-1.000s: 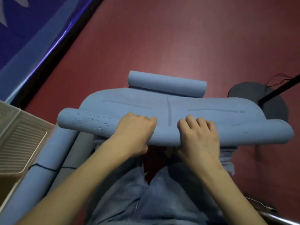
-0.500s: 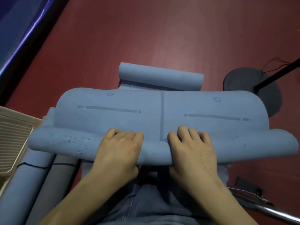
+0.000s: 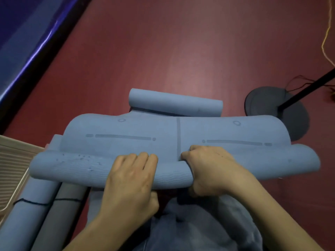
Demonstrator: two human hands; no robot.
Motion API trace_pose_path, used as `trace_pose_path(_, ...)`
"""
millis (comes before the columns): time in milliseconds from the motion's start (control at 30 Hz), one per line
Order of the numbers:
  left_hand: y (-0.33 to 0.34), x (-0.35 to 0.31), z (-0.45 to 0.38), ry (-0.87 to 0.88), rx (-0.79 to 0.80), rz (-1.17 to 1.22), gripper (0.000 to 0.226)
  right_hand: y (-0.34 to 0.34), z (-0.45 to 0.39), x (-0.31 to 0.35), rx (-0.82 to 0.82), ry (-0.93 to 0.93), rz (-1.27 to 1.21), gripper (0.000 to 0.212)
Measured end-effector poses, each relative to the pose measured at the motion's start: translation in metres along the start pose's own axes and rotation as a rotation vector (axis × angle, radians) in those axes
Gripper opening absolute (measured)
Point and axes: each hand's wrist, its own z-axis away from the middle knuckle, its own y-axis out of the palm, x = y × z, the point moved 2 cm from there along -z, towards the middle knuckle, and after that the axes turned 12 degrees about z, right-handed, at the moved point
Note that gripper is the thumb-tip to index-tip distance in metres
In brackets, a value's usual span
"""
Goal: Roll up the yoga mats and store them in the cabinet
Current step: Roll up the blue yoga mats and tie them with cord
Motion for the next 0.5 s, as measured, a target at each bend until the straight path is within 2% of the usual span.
trace_pose_path(167,0.019,-0.003,0.006,0.045,0.01,-0.16,0.068,-0.009,-0.007,-0.017,0.131,-0.033,-0.04,0.053)
trace_pose_path(233,0.022,0.0,0.006,0.045,-0.014,-0.223,0.058,-0.009,-0.008,-0.014,0.118,-0.045,-0.04,0.053)
trace_pose_path(367,0.021,0.006,-0.004,0.074,-0.09,-0.288,0.03,-0.006,-0.002,-0.009,-0.008,-0.031,-0.033,0.05)
trace_pose_path(500,0.023,0.012,-0.01,0.119,-0.091,-0.3,0.033,0.0,0.007,-0.004,-0.17,0.01,-0.017,0.046)
